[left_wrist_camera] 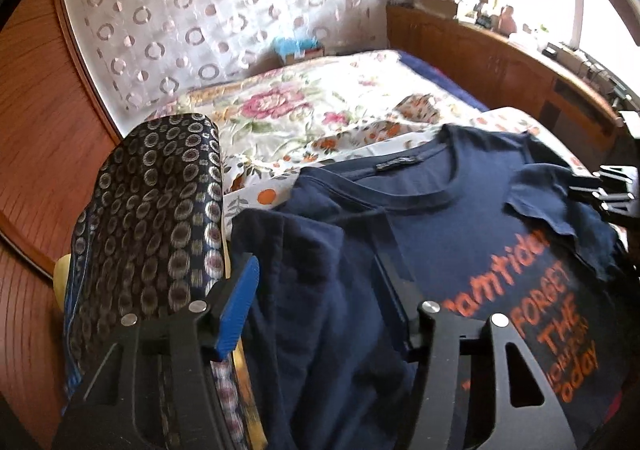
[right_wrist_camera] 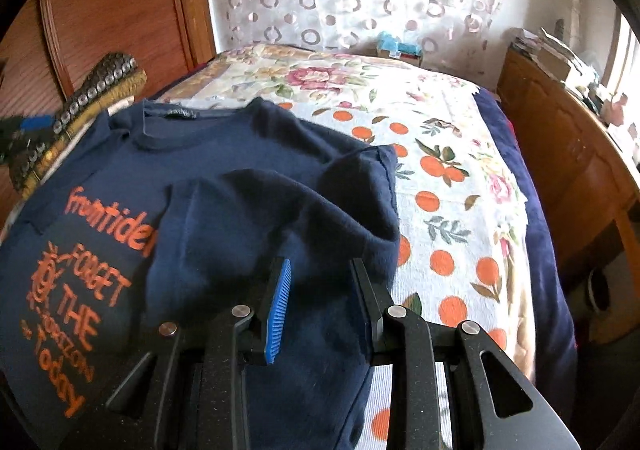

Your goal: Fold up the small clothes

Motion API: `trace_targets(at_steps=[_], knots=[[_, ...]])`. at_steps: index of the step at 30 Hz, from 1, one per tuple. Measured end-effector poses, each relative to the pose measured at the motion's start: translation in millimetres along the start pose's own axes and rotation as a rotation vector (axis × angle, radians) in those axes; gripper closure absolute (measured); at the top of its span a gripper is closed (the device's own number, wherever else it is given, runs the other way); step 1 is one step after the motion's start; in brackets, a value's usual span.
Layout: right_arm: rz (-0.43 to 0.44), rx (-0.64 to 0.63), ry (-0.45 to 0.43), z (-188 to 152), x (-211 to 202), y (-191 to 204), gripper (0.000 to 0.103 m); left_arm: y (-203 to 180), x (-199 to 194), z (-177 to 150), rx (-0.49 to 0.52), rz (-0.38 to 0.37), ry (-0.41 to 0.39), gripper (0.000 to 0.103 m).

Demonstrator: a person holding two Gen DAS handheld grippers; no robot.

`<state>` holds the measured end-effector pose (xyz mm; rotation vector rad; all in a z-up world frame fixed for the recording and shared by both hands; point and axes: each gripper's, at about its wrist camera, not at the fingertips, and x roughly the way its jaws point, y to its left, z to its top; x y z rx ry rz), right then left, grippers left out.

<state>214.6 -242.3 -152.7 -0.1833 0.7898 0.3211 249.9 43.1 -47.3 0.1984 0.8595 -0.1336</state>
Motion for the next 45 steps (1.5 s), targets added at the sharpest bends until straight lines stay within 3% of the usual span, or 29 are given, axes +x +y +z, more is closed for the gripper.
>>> trace_targets(at_steps=[5, 10, 18, 21, 22, 28, 33, 40, 45], knots=[[0.018, -0.017, -0.014, 3, 5, 6, 0.073, -1, 26, 20, 0.031, 0.031, 0.053, 0.044], [0.043, -0.014, -0.019, 1, 6, -3, 0.067, 3, 55, 32, 0.033, 0.052, 0.13, 0.057], [0.045, -0.014, -0.019, 1, 11, -10, 0.066, 8, 80, 36, 0.047, 0.094, 0.2, 0.06], [0.042, -0.018, -0.018, 1, 12, -9, 0.065, 6, 83, 35, 0.067, 0.088, 0.207, 0.081], [0.041, -0.018, -0.018, 1, 12, -9, 0.065, 6, 83, 35, 0.071, 0.082, 0.21, 0.093], [0.039, -0.019, -0.019, 1, 13, -9, 0.065, 18, 50, 40, 0.041, 0.108, 0.094, 0.097], [0.032, -0.024, -0.018, 1, 13, -7, 0.065, 53, 5, 47, -0.055, 0.122, -0.035, 0.098], [0.046, -0.006, -0.015, 3, 13, -14, 0.064, 55, -44, 33, -0.101, 0.048, -0.17, 0.098], [0.005, 0.024, -0.025, 13, 12, -29, 0.064, 38, -57, 24, -0.084, 0.009, -0.214, 0.098]])
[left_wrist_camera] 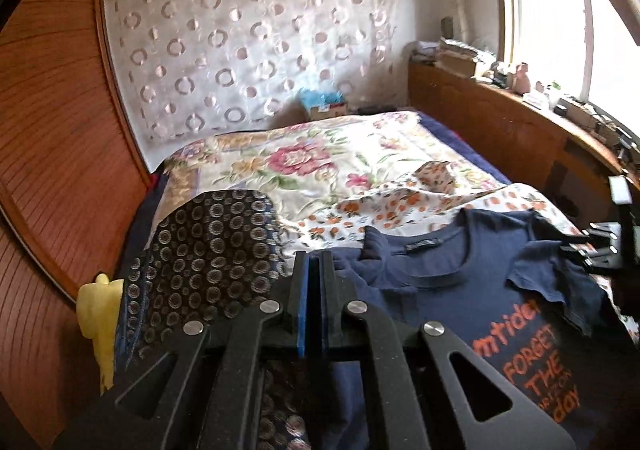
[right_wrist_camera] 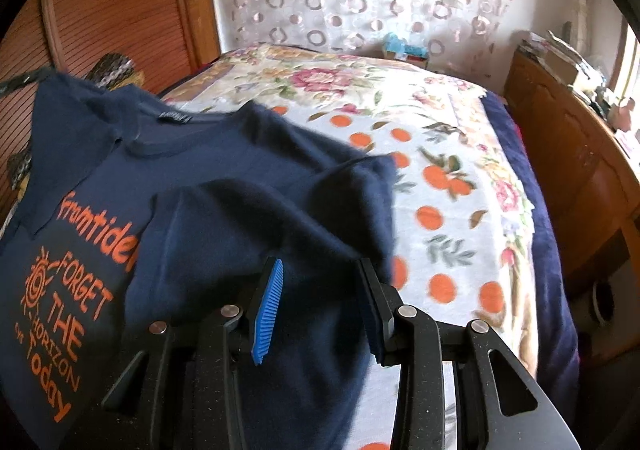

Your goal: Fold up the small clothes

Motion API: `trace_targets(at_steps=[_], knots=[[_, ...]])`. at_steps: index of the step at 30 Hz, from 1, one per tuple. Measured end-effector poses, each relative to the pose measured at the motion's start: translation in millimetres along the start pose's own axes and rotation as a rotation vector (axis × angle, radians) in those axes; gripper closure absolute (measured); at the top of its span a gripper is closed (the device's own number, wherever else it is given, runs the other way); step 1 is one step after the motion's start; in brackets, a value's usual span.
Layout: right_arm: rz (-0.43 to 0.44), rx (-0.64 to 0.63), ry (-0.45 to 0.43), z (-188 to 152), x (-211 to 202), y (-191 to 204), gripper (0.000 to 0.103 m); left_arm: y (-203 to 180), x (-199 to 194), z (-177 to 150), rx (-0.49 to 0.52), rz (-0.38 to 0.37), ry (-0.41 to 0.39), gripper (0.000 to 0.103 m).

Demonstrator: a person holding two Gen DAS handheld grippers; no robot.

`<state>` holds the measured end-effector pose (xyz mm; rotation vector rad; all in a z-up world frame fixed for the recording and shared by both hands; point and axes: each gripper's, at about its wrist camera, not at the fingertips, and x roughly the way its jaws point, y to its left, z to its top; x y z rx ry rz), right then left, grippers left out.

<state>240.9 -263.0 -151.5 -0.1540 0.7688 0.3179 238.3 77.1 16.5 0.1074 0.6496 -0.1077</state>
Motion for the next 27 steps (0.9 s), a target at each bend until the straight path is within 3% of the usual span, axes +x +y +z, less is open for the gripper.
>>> trace_targets(at_steps=[6, 16, 18, 27], knots=[[-0.05, 0.0, 0.007, 20, 15, -16, 0.064, -8, -12, -13, -0.012, -0.031, -0.03, 0.098], [0.02, 0.063, 0.042, 40, 53, -33, 0.065, -15, -29, -56, -0.055, -0.069, -0.031, 0.098], [0.038, 0.014, 0.014, 39, 49, -23, 0.1, -18, -38, -63, -0.049, -0.066, -0.043, 0.098], [0.014, -0.022, -0.202, 21, -43, 12, 0.1, -16, -83, -95, -0.085, -0.07, -0.077, 0.098]])
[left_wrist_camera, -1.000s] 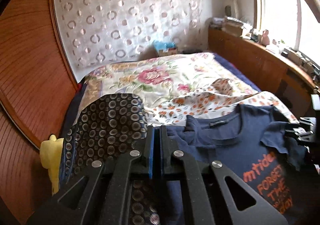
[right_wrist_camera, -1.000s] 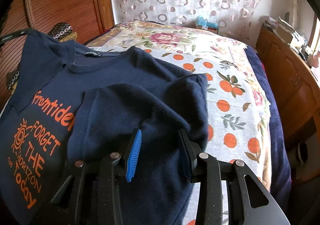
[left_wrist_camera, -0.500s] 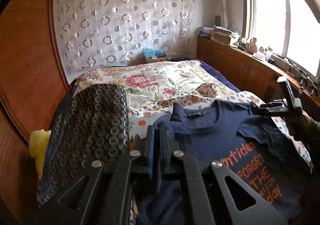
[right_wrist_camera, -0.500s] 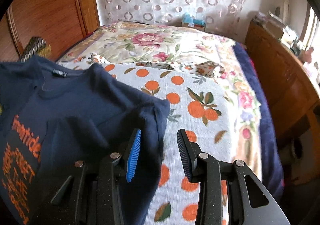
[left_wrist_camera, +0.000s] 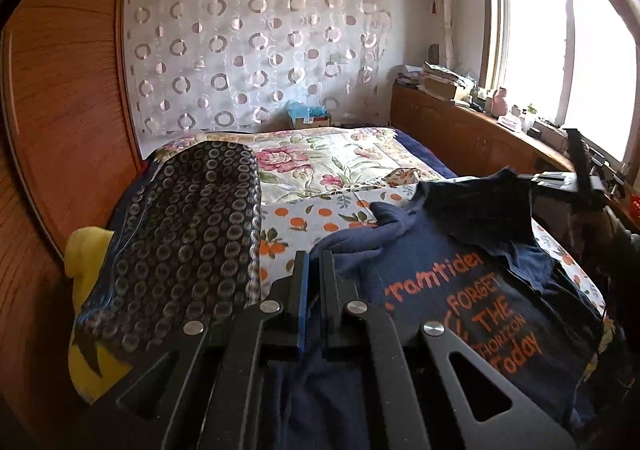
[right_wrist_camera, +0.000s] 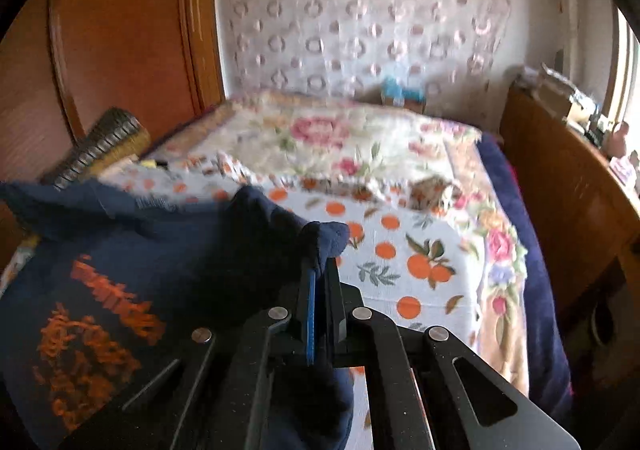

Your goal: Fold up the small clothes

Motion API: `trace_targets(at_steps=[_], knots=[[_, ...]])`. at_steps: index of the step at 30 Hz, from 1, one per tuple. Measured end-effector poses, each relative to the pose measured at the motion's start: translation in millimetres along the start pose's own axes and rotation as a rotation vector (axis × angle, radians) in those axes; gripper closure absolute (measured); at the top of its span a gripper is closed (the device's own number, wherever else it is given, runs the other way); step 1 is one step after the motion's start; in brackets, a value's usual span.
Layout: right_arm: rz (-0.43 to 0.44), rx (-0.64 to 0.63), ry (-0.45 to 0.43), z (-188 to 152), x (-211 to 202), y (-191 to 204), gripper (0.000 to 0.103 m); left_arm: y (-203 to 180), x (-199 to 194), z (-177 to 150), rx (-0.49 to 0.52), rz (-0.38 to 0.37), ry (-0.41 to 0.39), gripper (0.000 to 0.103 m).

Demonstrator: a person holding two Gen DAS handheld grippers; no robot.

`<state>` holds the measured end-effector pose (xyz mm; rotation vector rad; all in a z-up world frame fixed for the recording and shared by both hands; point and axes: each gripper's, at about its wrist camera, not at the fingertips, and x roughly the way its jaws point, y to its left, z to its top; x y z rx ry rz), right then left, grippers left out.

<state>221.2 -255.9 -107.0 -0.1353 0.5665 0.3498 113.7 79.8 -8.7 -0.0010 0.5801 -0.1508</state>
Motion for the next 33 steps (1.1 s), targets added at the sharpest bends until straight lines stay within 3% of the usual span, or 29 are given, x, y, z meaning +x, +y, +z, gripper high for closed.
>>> trace_targets(at_steps=[8, 16, 22, 28, 33], knots=[[0.02, -0.011, -0.092, -48, -90, 33, 0.1, 9, -42, -32, -0.041, 0.008, -0.033, 0.098], [0.031, 0.01, -0.088, -109, -129, 38, 0.1, 25, -71, -70, -0.112, 0.023, -0.038, 0.098], [-0.024, 0.038, -0.118, -109, -162, 26, 0.1, 37, -100, -73, -0.153, 0.043, -0.087, 0.098], [-0.04, 0.009, -0.101, -122, -189, 37, 0.1, 27, -134, -80, -0.13, 0.055, -0.115, 0.098], [-0.045, 0.015, -0.051, -138, -197, 40, 0.1, 26, -134, -93, -0.11, 0.088, -0.066, 0.098]])
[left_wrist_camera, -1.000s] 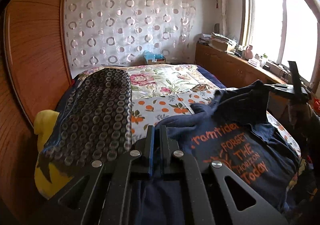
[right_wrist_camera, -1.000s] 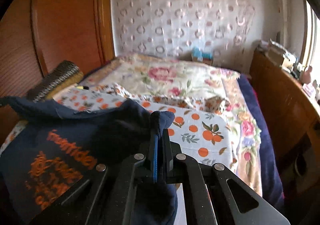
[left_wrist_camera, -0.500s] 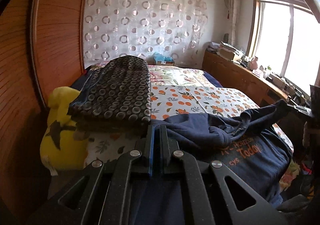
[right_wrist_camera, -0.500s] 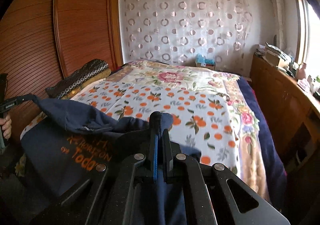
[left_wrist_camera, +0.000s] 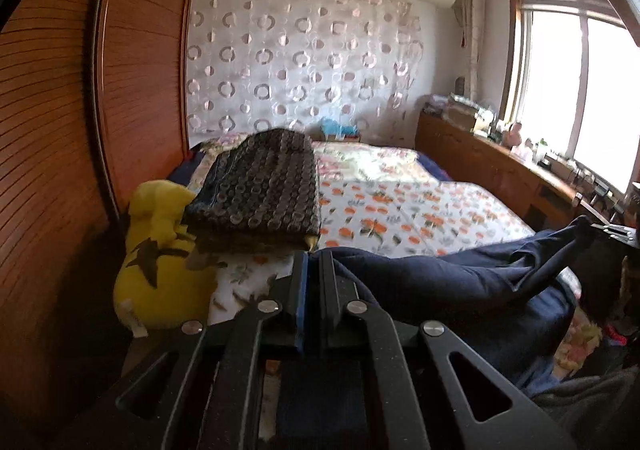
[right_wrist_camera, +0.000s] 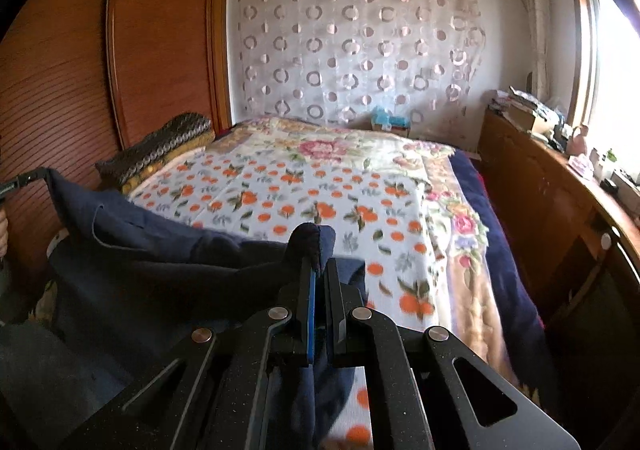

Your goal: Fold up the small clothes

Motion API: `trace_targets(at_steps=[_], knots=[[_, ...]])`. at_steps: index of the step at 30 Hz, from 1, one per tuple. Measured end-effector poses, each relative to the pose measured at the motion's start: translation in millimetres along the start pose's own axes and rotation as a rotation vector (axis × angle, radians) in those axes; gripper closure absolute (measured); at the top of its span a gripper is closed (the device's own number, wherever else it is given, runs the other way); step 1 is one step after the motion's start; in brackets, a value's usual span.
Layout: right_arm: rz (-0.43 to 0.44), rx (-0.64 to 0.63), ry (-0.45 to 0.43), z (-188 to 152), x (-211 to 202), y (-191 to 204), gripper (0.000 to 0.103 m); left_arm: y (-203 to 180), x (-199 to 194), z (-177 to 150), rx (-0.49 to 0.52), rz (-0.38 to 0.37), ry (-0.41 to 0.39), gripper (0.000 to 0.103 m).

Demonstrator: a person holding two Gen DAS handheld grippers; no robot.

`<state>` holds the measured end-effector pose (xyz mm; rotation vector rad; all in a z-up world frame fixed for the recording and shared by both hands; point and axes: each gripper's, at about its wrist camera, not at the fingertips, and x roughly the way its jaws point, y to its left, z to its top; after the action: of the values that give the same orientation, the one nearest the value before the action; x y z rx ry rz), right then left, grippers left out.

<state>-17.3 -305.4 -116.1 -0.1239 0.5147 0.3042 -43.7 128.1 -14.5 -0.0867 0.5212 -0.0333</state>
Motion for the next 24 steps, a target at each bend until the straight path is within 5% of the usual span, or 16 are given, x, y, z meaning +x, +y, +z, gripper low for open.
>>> trace_targets(at_steps=[4, 7, 9, 12, 17, 24], knots=[[0.012, 0.023, 0.05, -4, 9, 1, 0.1, 1, 12, -6, 0.014, 0.027, 0.036, 0.096], [-0.014, 0.016, 0.071, 3, 15, 2, 0.091, 2, 18, -8, 0.001, 0.021, 0.053, 0.065], [-0.033, 0.021, 0.063, 12, 17, 0, 0.077, 1, 26, -8, 0.0, 0.03, 0.069, 0.062], [-0.039, 0.021, 0.034, 21, 22, -2, 0.072, -1, 37, -8, 0.008, 0.033, 0.091, 0.058], [-0.041, 0.024, 0.025, 31, 43, -3, 0.059, -4, 49, -3, 0.024, 0.02, 0.091, 0.032], [-0.037, 0.044, 0.125, 31, 108, -15, 0.058, 2, 77, 6, 0.036, 0.038, 0.122, 0.028]])
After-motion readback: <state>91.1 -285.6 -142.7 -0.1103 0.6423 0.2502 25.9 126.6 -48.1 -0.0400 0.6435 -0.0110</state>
